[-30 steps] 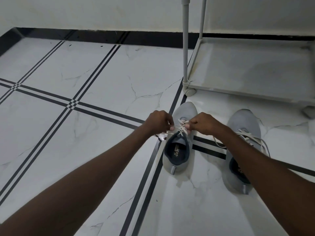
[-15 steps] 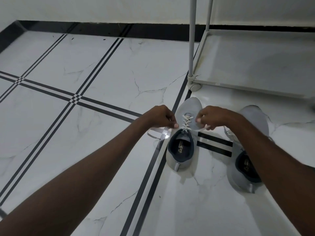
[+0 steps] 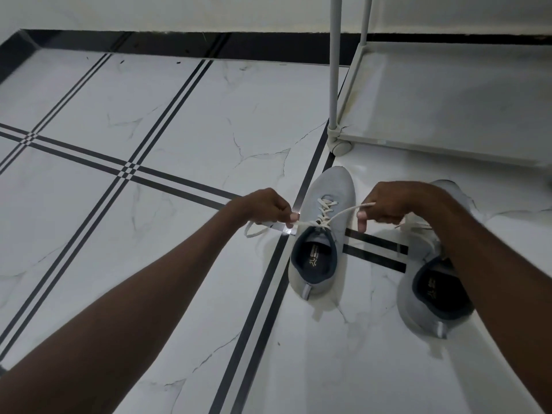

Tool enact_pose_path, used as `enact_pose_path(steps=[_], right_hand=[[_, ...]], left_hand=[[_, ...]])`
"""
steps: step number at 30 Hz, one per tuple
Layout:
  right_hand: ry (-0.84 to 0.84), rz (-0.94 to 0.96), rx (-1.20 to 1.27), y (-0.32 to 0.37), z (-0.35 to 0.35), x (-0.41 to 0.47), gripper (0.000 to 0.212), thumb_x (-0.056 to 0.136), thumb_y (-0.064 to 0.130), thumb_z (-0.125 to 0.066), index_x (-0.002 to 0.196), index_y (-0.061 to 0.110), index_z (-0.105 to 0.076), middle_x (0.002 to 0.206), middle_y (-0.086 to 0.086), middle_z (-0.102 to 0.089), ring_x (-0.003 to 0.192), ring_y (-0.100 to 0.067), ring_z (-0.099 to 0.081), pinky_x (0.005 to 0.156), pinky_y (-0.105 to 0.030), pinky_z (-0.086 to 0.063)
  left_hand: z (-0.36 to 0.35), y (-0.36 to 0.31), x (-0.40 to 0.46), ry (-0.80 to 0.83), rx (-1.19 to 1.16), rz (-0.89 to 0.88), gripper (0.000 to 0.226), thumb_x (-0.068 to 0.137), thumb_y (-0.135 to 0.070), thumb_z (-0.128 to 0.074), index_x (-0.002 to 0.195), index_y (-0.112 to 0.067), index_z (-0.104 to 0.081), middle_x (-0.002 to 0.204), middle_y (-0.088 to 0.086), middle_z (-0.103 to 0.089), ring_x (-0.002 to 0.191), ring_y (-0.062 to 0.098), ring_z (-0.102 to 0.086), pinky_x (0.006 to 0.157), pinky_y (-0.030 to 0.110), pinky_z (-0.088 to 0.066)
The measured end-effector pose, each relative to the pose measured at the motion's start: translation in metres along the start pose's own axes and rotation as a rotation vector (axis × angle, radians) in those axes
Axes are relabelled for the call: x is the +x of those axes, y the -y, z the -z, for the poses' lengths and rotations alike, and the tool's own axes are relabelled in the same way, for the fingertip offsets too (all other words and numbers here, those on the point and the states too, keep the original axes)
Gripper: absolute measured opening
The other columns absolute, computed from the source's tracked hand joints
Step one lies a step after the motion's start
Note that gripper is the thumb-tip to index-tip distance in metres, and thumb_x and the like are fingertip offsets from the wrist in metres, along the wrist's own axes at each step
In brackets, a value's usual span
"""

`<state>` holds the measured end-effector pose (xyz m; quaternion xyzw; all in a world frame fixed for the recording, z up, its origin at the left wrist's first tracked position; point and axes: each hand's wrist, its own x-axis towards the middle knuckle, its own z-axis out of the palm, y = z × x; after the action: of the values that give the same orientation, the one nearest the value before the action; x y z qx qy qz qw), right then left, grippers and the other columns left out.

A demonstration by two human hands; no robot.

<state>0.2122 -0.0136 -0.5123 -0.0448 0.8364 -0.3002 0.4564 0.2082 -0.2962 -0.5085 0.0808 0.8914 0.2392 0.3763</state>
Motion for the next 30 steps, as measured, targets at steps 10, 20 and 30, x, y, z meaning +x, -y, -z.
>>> enact_pose_path(steps=[10,20,30], right_hand=[[-0.181,0.145,0.145,0.019,-0.039,0.012,0.042,0.094,0.043,-0.057,0.074,0.011,-0.075,0.039,0.009,-0.040,0.030,-0.004,-0.035,0.037,-0.016,-0.033],[-0.343,-0.084,0.045,-0.043,-0.029,0.016,0.046,0.092,0.036,-0.060,0.050,0.018,-0.056,0.061,0.001,-0.059,0.054,-0.019,-0.046,0.058,-0.028,-0.037],[-0.477,-0.171,-0.104,-0.042,-0.039,0.022,0.045,0.090,0.041,-0.058,0.054,0.017,-0.051,0.074,-0.012,-0.064,0.077,-0.032,-0.061,0.067,-0.031,-0.041]], left_hand=[[-0.011,-0.020,0.003,0.075,-0.003,-0.001,0.033,0.086,-0.046,-0.069,0.085,-0.014,-0.077,0.066,-0.002,-0.061,0.060,0.014,-0.048,0.052,0.019,-0.039],[-0.043,0.046,-0.007,0.066,-0.489,0.113,0.022,0.091,-0.017,-0.067,0.087,0.005,-0.069,0.050,-0.004,-0.034,0.049,0.011,-0.021,0.044,0.022,-0.018],[-0.045,0.054,-0.019,0.000,-0.526,0.105,0.022,0.097,-0.020,-0.056,0.084,-0.009,-0.070,0.053,-0.006,-0.040,0.050,0.010,-0.027,0.048,0.021,-0.022]])
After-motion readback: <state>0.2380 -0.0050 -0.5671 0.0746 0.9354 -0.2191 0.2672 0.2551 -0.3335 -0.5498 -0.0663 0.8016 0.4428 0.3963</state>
